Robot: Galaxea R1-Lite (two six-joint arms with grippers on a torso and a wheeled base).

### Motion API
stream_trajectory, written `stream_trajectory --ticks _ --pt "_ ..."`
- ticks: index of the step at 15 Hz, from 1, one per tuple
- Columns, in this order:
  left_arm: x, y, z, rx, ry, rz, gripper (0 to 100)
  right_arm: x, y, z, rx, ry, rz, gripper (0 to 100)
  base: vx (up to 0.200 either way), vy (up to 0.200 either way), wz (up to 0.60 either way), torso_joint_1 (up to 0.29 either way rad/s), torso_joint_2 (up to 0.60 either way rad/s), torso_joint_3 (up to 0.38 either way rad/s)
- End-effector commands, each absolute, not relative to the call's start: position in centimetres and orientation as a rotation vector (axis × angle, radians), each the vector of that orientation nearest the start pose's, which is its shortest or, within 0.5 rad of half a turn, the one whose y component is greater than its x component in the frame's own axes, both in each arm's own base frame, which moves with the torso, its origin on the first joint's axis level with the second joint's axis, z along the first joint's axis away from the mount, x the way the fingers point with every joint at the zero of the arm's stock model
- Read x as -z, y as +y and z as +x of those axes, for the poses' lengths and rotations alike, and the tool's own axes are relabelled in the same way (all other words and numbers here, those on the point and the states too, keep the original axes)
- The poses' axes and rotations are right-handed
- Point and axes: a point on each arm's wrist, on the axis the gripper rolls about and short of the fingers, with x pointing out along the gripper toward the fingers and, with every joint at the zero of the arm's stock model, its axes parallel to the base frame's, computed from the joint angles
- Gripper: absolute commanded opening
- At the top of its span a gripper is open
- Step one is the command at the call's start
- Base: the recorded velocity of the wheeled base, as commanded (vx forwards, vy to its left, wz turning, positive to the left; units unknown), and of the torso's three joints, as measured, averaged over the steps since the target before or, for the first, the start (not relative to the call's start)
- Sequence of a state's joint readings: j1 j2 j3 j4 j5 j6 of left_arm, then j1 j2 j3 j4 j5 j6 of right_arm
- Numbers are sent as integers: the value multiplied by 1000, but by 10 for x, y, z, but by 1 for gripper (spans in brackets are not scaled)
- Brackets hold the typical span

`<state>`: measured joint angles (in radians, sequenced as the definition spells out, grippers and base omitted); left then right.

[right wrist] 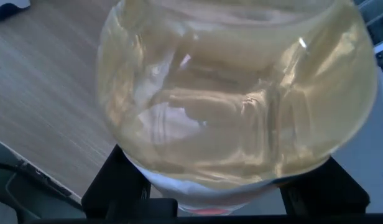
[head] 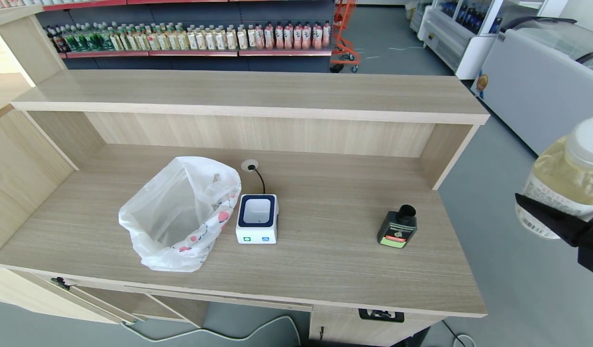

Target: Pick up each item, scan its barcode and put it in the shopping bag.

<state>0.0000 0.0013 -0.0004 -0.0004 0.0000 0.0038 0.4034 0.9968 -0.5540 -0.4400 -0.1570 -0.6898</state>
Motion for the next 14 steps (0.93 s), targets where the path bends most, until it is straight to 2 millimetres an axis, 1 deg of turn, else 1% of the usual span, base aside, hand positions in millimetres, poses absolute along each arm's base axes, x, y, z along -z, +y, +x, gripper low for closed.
stream_trajectory --ticks 1,3,5,9,10,11,12,13,14 --pt "-76 0 -23 0 0 3 100 -244 51 122 -258 -81 -688 0 0 0 0 0 0 0" --pt "-76 0 -23 0 2 0 100 -243 53 125 -272 -75 -687 0 0 200 0 5 2 2" --pt "-76 0 -23 0 2 0 100 -241 56 130 -309 -61 -644 0 0 200 0 5 -2 5" --pt "-76 0 -23 0 2 0 100 -246 66 150 -383 -60 -641 0 0 200 0 4 2 4" --pt "-76 0 -23 0 2 -2 100 -246 71 162 -411 -46 -634 0 0 200 0 -2 2 2" --pt "-76 0 -23 0 2 0 100 -245 73 166 -421 -39 -627 0 0 200 0 2 2 -2" --pt "-76 0 -23 0 0 0 100 -245 82 185 -444 -16 -604 0 0 200 0 -2 -2 7" --pt "-76 0 -23 0 2 0 100 -243 87 197 -461 -19 -600 0 0 200 0 2 2 7" --pt "-76 0 -23 0 0 2 100 -237 90 217 -475 -24 -596 0 0 200 0 -12 2 -2"
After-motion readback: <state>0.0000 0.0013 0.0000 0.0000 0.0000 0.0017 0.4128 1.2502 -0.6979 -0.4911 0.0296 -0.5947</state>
